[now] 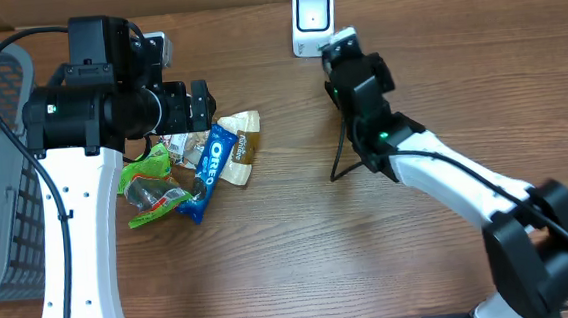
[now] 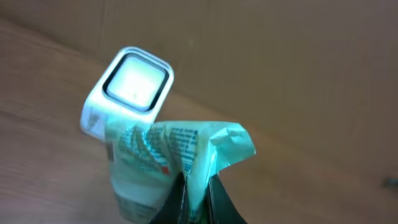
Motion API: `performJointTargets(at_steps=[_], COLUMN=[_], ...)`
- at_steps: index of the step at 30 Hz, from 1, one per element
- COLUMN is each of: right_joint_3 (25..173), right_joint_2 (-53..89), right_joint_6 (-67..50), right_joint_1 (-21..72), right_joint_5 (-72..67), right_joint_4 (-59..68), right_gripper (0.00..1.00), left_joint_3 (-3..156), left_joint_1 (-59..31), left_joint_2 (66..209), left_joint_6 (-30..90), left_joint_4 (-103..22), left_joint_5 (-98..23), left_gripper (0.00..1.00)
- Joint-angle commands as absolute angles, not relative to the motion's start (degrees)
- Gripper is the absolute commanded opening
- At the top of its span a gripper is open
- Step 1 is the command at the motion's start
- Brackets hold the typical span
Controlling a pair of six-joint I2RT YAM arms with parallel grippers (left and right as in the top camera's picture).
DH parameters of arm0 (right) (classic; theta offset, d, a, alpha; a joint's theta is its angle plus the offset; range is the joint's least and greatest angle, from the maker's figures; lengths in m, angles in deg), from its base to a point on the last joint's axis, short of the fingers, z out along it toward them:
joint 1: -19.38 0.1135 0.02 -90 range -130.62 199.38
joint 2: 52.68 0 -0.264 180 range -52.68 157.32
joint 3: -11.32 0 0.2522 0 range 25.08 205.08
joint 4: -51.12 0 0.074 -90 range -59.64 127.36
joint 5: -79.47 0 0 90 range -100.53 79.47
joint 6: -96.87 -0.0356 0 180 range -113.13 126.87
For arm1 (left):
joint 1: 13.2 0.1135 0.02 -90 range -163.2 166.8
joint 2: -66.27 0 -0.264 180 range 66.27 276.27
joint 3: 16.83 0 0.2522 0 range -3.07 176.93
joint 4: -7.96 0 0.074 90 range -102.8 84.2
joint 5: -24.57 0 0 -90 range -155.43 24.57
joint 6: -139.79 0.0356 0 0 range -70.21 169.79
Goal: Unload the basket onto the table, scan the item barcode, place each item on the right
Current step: 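Lift the tissue pack and carry it toward the white scanner, then hold the tissue pack barcode in front of the scanner window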
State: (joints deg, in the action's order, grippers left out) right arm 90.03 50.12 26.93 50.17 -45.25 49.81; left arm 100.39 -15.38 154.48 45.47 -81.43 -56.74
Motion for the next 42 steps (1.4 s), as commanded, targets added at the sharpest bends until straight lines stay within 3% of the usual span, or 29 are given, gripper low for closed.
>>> performJointTargets(at_steps=[1, 17, 29, 42], right_joint_3=[91.7, 93.5, 110.1, 119.0], right_joint_2=[53.0, 67.1, 73.5, 82.1], right_joint_6=[40.1, 68.3, 63.4, 68.1], right_joint_1=[50.0, 44.7, 43.9, 43.3], right_joint_5=[-47.1, -38.0, -30.5, -29.9], right_joint_4=[56.7, 87.2, 78.6, 77.2], right_gripper=[0.04, 0.04, 0.04, 0.04], left_joint_3=[100.2, 100.2, 100.2, 100.2], left_joint_1=[-15.4, -15.4, -15.4, -15.4], left_joint_2=[154.7, 154.7, 154.7, 154.7], left_joint_6=[44.9, 44.9, 44.9, 44.9], left_joint_4=[-81.4, -81.4, -81.4, -81.4], left_joint_5=[-57.0, -57.0, -57.0, -57.0], left_gripper=[1.0, 1.0, 1.0, 1.0])
